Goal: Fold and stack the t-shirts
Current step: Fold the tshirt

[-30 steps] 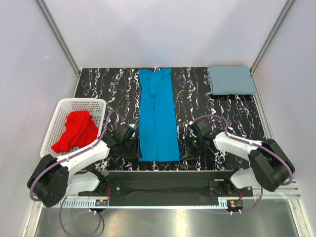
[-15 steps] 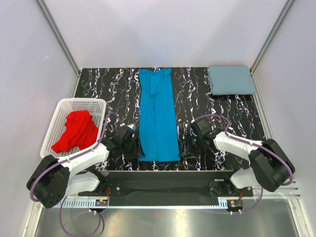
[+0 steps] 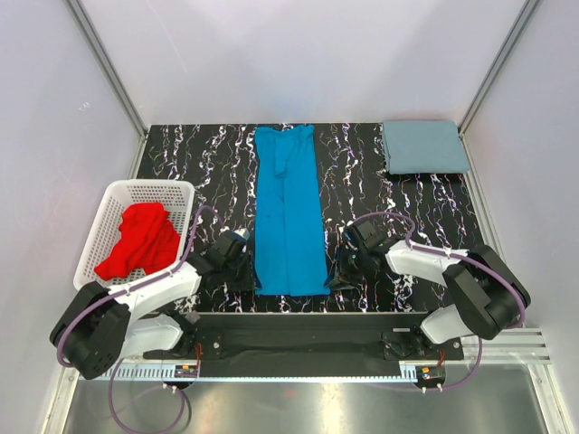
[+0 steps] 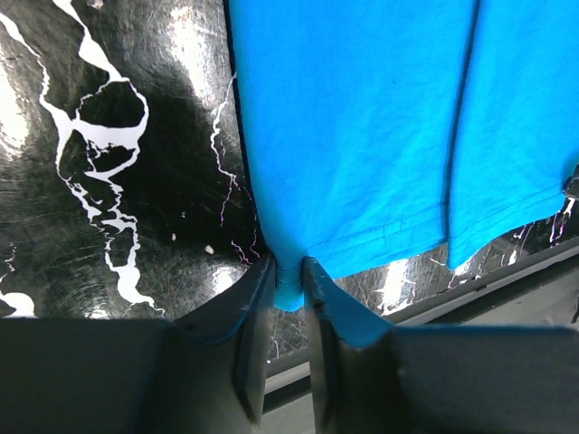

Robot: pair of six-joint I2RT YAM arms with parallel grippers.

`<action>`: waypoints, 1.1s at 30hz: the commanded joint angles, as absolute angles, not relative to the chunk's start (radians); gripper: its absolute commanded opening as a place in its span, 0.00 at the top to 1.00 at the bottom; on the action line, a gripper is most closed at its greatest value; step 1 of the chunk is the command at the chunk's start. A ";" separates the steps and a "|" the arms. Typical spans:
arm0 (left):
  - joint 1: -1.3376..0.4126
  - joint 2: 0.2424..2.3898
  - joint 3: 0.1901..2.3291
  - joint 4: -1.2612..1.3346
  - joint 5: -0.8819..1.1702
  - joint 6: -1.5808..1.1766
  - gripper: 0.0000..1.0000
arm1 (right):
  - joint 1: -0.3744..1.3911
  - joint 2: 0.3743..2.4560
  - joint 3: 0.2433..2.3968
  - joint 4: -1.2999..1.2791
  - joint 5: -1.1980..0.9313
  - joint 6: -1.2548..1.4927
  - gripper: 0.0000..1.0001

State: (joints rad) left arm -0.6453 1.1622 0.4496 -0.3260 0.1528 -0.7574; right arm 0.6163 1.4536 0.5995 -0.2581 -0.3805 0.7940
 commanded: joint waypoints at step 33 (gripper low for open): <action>-0.661 1.127 0.410 -0.405 0.101 -0.764 0.57 | 0.635 1.374 0.480 -0.166 -0.368 0.884 0.66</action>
State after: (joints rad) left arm -0.6537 1.1316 0.4416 -0.3428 0.1596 -0.7708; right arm 0.6212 1.3758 0.4961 -0.1753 -0.4034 0.8753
